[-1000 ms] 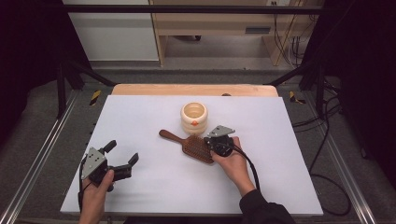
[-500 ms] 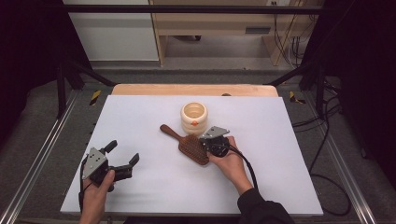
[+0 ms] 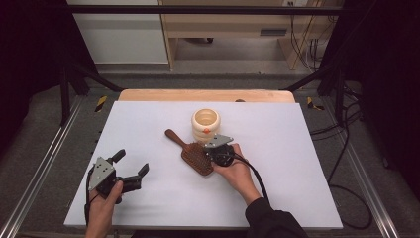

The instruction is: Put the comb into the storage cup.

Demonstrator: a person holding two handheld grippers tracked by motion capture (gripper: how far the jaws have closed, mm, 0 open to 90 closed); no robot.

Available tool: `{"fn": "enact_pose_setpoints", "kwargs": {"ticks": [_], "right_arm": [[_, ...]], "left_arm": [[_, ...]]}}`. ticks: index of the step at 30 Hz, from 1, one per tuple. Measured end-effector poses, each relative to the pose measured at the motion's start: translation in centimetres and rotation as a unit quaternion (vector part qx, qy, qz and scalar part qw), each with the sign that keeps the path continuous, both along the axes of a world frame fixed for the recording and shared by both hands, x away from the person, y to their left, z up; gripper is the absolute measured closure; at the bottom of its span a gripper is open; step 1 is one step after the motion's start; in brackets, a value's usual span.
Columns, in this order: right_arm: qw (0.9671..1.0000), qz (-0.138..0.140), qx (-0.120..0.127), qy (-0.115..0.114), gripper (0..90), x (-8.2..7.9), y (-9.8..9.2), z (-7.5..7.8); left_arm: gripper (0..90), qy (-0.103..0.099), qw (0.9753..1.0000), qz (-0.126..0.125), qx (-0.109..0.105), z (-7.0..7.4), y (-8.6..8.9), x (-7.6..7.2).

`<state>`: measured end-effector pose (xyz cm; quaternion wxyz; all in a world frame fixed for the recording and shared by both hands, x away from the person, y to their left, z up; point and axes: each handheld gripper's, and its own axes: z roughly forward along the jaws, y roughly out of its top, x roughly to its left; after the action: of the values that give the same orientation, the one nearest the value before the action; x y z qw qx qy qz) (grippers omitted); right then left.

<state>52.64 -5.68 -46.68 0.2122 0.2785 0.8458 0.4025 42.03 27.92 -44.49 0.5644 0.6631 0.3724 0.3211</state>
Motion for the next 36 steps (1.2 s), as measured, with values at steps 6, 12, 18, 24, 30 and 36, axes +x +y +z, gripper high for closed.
{"fn": "enact_pose_setpoints", "kwargs": {"ticks": [6,12,18,24,30,36], "right_arm": [[0.9999,0.003,-0.009,-0.007,90.0,0.4,0.7,0.1],[0.9997,-0.013,-0.008,-0.018,90.0,0.9,0.5,-0.2],[0.9993,-0.027,0.003,-0.026,90.0,0.9,0.3,-0.1],[0.9988,-0.035,0.013,-0.032,90.0,0.3,-0.1,0.8],[0.9982,-0.046,0.025,-0.029,90.0,-1.2,-1.6,1.6],[0.9979,-0.055,0.033,-0.003,90.0,-3.5,-3.5,0.7]], "left_arm": [[2.6,0.002,1.0,-0.003,0.003,-0.1,-0.3,0.0],[2.7,0.004,1.0,-0.006,0.006,-0.1,-0.5,0.0],[2.7,0.005,1.0,-0.006,0.005,-0.2,-0.5,0.1],[2.7,0.007,1.0,-0.006,0.004,-0.2,-0.5,0.1],[2.8,0.006,1.0,-0.003,0.004,-0.2,-0.3,0.1],[2.8,0.006,1.0,-0.003,0.006,-0.1,-0.4,0.0]]}}
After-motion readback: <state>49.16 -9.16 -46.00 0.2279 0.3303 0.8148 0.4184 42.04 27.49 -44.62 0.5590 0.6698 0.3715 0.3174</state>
